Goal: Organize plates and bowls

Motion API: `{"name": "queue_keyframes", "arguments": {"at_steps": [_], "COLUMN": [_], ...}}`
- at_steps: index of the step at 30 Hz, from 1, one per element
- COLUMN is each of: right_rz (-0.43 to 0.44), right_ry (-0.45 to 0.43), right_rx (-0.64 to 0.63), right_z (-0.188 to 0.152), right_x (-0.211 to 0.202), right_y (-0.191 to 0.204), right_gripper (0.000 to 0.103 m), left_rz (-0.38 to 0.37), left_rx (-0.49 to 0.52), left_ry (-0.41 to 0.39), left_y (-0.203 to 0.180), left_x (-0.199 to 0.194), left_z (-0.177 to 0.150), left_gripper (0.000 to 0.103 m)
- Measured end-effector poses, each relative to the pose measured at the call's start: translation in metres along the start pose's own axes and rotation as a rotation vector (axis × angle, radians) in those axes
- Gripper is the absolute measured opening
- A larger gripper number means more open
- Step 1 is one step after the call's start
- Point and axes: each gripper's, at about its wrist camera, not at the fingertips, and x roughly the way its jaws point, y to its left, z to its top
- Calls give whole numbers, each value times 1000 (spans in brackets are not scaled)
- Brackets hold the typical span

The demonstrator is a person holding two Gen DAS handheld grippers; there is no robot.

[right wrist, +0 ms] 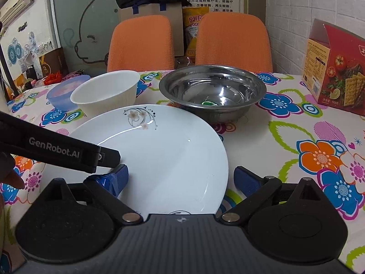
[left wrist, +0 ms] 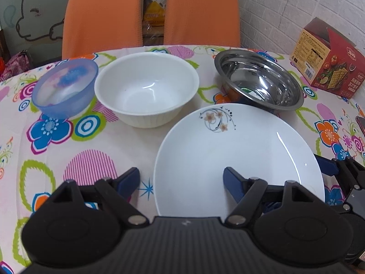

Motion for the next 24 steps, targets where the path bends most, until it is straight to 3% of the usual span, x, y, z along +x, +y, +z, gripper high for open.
{"name": "queue_keyframes", "arguments": {"at_steps": [15,24], "right_rz": [-15,52], "right_ry": [25,-4], "right_rx": [12,-38], "right_z": [1,-6], "right_x": [-2,-5], "right_y": [5,6], "right_gripper": [87,86], "left_rz": [-2,9], "left_rx": [0,32], "left_ry": [7,-10], "left_y": [-2,-6], "left_x": [-2,-5], "left_z": [-2,-6], "left_gripper": [75,70]}}
